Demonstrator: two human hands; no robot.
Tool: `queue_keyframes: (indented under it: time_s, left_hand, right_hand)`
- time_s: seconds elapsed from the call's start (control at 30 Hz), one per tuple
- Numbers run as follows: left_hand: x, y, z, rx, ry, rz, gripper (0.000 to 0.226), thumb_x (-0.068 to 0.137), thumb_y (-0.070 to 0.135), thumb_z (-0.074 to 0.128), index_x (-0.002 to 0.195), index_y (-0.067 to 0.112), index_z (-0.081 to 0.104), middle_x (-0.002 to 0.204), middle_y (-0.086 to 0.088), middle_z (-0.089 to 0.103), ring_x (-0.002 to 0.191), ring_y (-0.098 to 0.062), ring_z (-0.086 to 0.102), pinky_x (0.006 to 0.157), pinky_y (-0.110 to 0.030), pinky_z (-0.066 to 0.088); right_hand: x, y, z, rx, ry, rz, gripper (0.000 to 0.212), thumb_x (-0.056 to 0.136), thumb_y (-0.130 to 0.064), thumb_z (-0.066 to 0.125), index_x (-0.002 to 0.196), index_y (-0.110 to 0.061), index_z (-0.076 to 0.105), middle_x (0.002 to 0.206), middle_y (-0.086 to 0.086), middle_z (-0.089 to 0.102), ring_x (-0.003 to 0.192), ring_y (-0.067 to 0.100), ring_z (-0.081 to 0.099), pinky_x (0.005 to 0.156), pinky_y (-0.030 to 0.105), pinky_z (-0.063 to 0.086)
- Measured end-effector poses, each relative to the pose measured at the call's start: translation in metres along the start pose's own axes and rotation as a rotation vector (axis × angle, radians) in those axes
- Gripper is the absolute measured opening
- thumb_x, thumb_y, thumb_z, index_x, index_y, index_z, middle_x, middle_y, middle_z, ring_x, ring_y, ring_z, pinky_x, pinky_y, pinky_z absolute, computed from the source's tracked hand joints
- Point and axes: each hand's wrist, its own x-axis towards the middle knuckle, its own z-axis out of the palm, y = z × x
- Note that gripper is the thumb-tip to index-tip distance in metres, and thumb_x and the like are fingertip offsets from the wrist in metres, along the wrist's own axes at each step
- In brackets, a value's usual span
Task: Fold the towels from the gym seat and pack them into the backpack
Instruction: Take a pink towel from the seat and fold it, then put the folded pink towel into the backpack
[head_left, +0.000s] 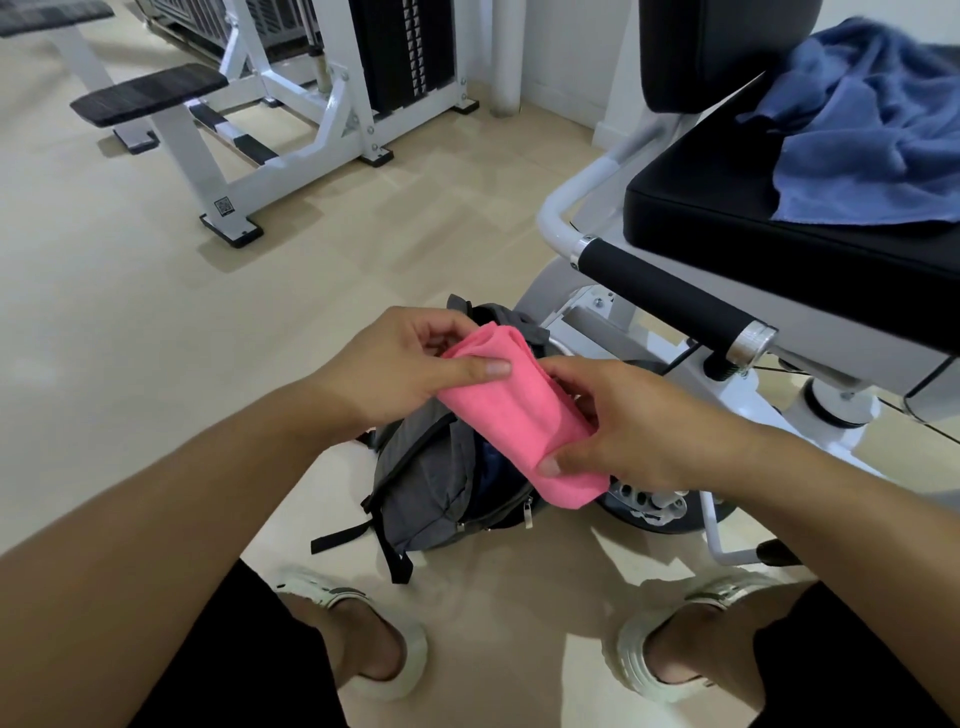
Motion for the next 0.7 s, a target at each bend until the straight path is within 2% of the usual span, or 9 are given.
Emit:
queue_keyframes:
  time_s: [0.07, 0.17, 0.27, 0.33, 0.4, 0.43, 0.5, 0.53, 0.7]
  left_hand:
    - [0.001, -0.002, 0.000, -0.007, -0.012, -0.013, 0.018, 0.077, 0.027, 0.079, 0.092, 0.017, 0.076, 0.090, 0.001, 0.076, 0.086, -0.008, 0.068, 0.080, -0.020, 0.054]
    - [0.003, -0.004, 0.000, -0.075, -0.026, -0.052, 0.024, 0.085, 0.024, 0.073, 0.107, 0.015, 0.076, 0.102, 0.000, 0.078, 0.093, -0.007, 0.071, 0.084, -0.018, 0.055]
    - [0.008, -0.009, -0.001, -0.012, 0.075, -0.070, 0.019, 0.096, 0.024, 0.067, 0.111, 0.016, 0.075, 0.100, 0.001, 0.077, 0.082, -0.001, 0.068, 0.077, -0.016, 0.051]
    - [0.014, -0.017, -0.001, 0.129, 0.221, -0.087, 0.013, 0.097, 0.031, 0.068, 0.105, 0.022, 0.073, 0.096, 0.003, 0.073, 0.075, -0.007, 0.069, 0.075, -0.023, 0.055]
    - [0.021, -0.026, -0.002, 0.214, 0.305, -0.160, 0.023, 0.095, 0.038, 0.067, 0.112, 0.022, 0.068, 0.103, 0.000, 0.071, 0.086, -0.020, 0.070, 0.077, -0.032, 0.057]
    - [0.025, -0.031, -0.003, 0.258, 0.302, -0.209, 0.031, 0.094, 0.040, 0.068, 0.119, 0.021, 0.064, 0.109, 0.000, 0.070, 0.091, -0.020, 0.067, 0.077, -0.030, 0.053]
    - [0.032, -0.044, -0.003, 0.378, 0.239, -0.302, 0.048, 0.093, 0.040, 0.070, 0.133, 0.018, 0.054, 0.123, -0.002, 0.065, 0.107, -0.020, 0.062, 0.081, -0.028, 0.047]
    - [0.036, -0.050, -0.001, 0.439, 0.205, -0.334, 0.056, 0.091, 0.039, 0.071, 0.138, 0.016, 0.050, 0.129, -0.004, 0.062, 0.114, -0.022, 0.059, 0.087, -0.029, 0.046]
    - [0.051, -0.075, 0.010, 0.522, 0.133, -0.432, 0.073, 0.089, 0.043, 0.072, 0.145, 0.011, 0.040, 0.143, -0.009, 0.055, 0.128, -0.028, 0.054, 0.091, -0.028, 0.041]
  right_hand:
    - [-0.001, 0.002, -0.003, 0.024, -0.030, -0.009, 0.057, 0.077, -0.029, 0.086, 0.127, -0.034, 0.059, 0.112, -0.015, 0.069, 0.104, 0.009, 0.066, 0.092, 0.039, 0.055]
    - [-0.002, 0.003, -0.008, 0.273, -0.068, -0.019, 0.047, 0.087, -0.015, 0.079, 0.128, -0.030, 0.063, 0.115, -0.010, 0.073, 0.107, 0.011, 0.069, 0.096, 0.036, 0.056]
    - [0.002, 0.007, -0.009, 0.417, 0.056, 0.077, 0.043, 0.088, -0.003, 0.074, 0.126, -0.024, 0.068, 0.114, -0.006, 0.076, 0.108, 0.014, 0.071, 0.100, 0.041, 0.056]
    - [0.008, 0.012, -0.006, 0.285, 0.175, 0.126, 0.042, 0.088, -0.008, 0.073, 0.125, -0.027, 0.069, 0.112, -0.008, 0.075, 0.106, 0.014, 0.071, 0.099, 0.044, 0.055]
    - [0.012, 0.014, -0.005, 0.093, 0.257, 0.156, 0.039, 0.090, -0.017, 0.071, 0.127, -0.030, 0.068, 0.110, -0.010, 0.074, 0.099, 0.012, 0.071, 0.090, 0.038, 0.058]
    - [0.015, 0.015, -0.004, 0.043, 0.280, 0.166, 0.037, 0.092, -0.021, 0.069, 0.127, -0.030, 0.067, 0.107, -0.010, 0.074, 0.093, 0.009, 0.071, 0.081, 0.029, 0.058]
    - [0.022, 0.017, -0.001, 0.021, 0.280, 0.179, 0.035, 0.095, -0.023, 0.066, 0.130, -0.028, 0.066, 0.099, -0.010, 0.071, 0.078, -0.003, 0.066, 0.059, 0.008, 0.048]
    - [0.026, 0.018, 0.002, 0.016, 0.270, 0.179, 0.033, 0.096, -0.023, 0.064, 0.129, -0.027, 0.066, 0.099, -0.009, 0.071, 0.075, -0.006, 0.063, 0.052, 0.005, 0.043]
    - [0.052, 0.026, 0.023, -0.046, 0.266, 0.193, 0.029, 0.095, -0.023, 0.061, 0.123, -0.022, 0.069, 0.106, -0.003, 0.074, 0.084, 0.012, 0.063, 0.063, 0.019, 0.042]
